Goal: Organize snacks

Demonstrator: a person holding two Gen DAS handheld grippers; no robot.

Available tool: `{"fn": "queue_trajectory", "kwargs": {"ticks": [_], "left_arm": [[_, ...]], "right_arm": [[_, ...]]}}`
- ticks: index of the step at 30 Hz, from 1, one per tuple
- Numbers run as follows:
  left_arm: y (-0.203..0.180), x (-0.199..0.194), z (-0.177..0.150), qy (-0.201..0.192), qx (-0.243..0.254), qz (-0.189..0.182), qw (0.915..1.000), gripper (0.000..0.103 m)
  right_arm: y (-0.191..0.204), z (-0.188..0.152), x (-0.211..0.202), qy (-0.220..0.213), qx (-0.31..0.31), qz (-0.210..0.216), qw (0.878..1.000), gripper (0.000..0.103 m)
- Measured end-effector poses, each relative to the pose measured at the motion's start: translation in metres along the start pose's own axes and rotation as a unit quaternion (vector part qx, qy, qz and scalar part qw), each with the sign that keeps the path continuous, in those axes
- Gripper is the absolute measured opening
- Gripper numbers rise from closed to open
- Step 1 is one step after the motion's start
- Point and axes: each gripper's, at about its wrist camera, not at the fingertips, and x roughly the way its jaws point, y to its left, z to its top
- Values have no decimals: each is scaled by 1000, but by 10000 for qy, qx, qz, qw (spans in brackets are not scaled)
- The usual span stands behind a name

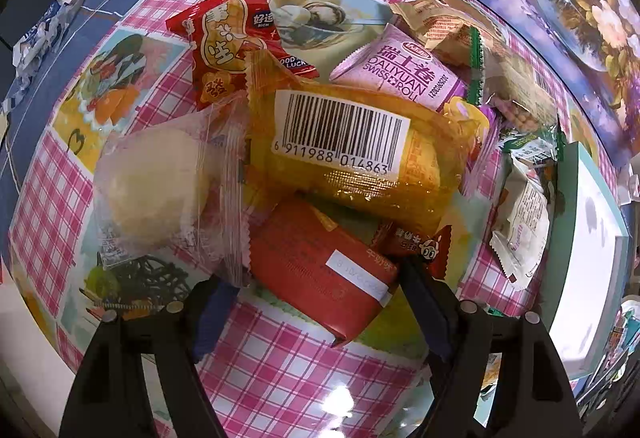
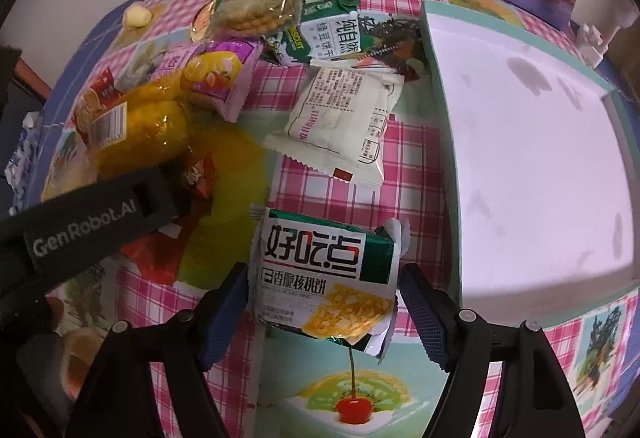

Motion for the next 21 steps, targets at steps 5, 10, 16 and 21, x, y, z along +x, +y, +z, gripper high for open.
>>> {"fn": "queue_trajectory", "kwargs": {"ticks": [5, 10, 16, 21], "left_arm": [[-4, -2, -1, 14, 95, 60, 9999, 73], [-10, -6, -3, 51, 196, 123, 9997, 70], [-14, -11, -6, 116, 245, 177, 9995, 69], [-13, -20, -10, 121, 258, 214, 9994, 69]], "right_arm": [[0, -1, 0, -52, 16, -36, 10000, 67], [-6, 1, -6, -108, 122, 30, 9999, 60], [-12, 7, -17, -195, 201, 104, 9996, 59], [-15, 13, -28, -306, 255, 150, 9991, 59]]}}
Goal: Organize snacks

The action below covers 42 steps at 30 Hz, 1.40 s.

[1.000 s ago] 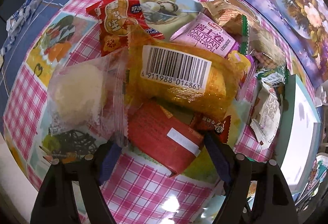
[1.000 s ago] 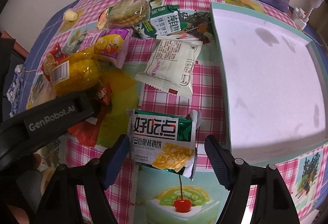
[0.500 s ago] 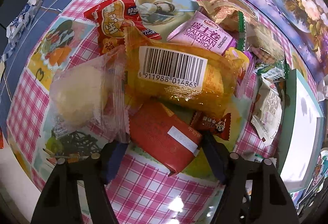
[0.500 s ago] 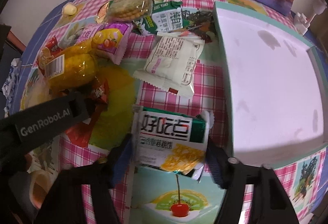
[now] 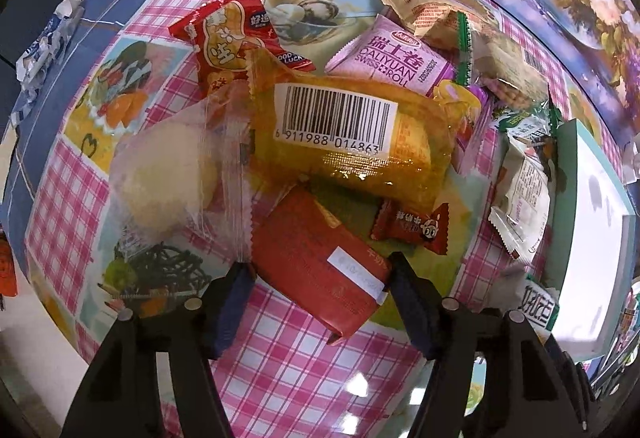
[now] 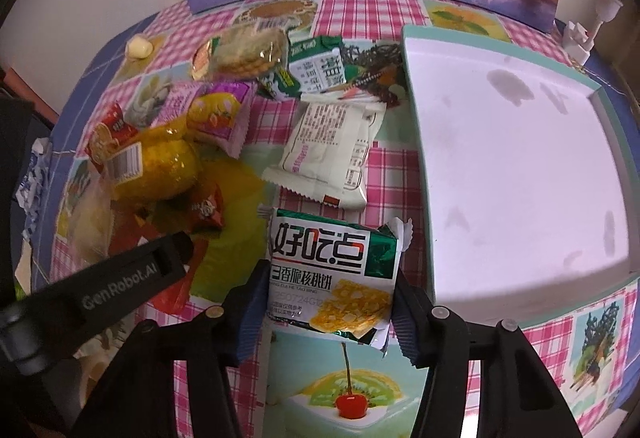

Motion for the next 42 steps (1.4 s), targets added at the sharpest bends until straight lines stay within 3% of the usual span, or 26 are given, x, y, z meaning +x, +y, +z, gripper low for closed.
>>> {"fn": "queue_trajectory", "kwargs": {"ticks": [17, 27, 42], "left_arm": [[0, -50, -11, -361, 77, -123, 9992, 69], [-5, -56, -15, -489, 150, -261, 9984, 69], [-125, -64, 7, -926, 1194, -504, 9872, 69]], "right_arm": [[-18, 0, -28, -186, 289, 52, 9994, 59], [-35, 8, -31, -256, 560, 36, 9981, 59], [-113, 39, -33, -379, 1663, -341, 9848, 59]]}}
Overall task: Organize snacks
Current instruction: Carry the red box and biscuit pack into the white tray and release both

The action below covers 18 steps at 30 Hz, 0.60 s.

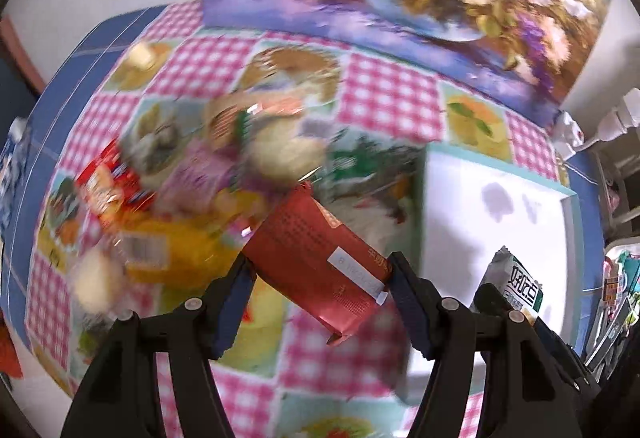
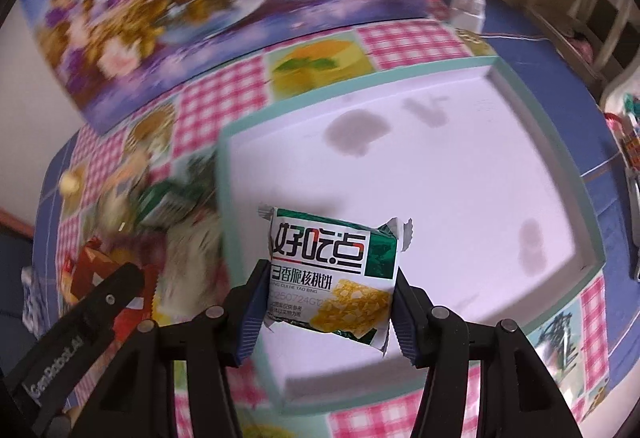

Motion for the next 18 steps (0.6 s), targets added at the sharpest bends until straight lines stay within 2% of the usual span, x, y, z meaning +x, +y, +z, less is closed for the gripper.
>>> {"fn": "queue_trajectory", "kwargs": {"ticks": [9, 18], "left_arm": [[-56, 12, 22, -198, 364, -332, 9986, 69], [-99, 34, 31, -213, 654, -541, 9962, 69]], "right_arm": [[-52, 34, 19, 59, 648, -244, 9976, 59], [-88, 63, 29, -123, 889, -544, 9945, 59]]}}
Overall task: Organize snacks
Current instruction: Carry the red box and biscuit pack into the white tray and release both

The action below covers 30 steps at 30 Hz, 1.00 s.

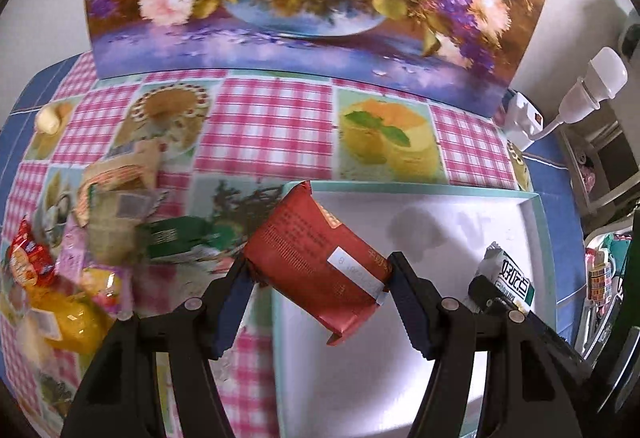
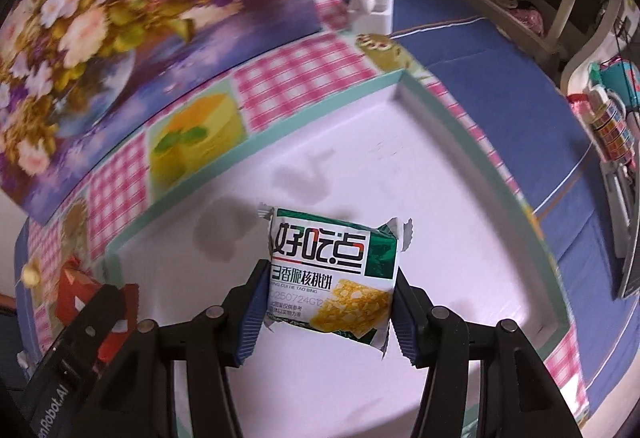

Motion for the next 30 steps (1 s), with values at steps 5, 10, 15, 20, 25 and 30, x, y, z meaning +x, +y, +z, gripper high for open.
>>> {"fn": "queue_trajectory", "kwargs": {"ticks": [5, 10, 15, 20, 25, 30], "left_arm": [[-13, 8, 3, -22, 127, -124, 9998, 69], [-21, 17, 4, -34, 224, -152, 9996, 69], [-26, 25, 3, 15, 318, -146, 9994, 69], [-30, 33, 2, 57, 371, -118, 9992, 69], [-32, 39, 0, 124, 394, -102, 9991, 70], [-31, 39, 1, 131, 358, -75, 9992, 72]], "right_arm": [[-9, 14, 9, -64, 19, -112, 9999, 59], [-15, 24, 15, -125, 24, -200, 9997, 59], [-16, 28, 24, -110, -13, -263, 9996, 59], [-16, 31, 29, -120, -51, -299, 9995, 59], [-15, 32, 30, -139, -90, -297, 9994, 59], [-14, 32, 29, -94, -90, -293, 9995, 59]]}}
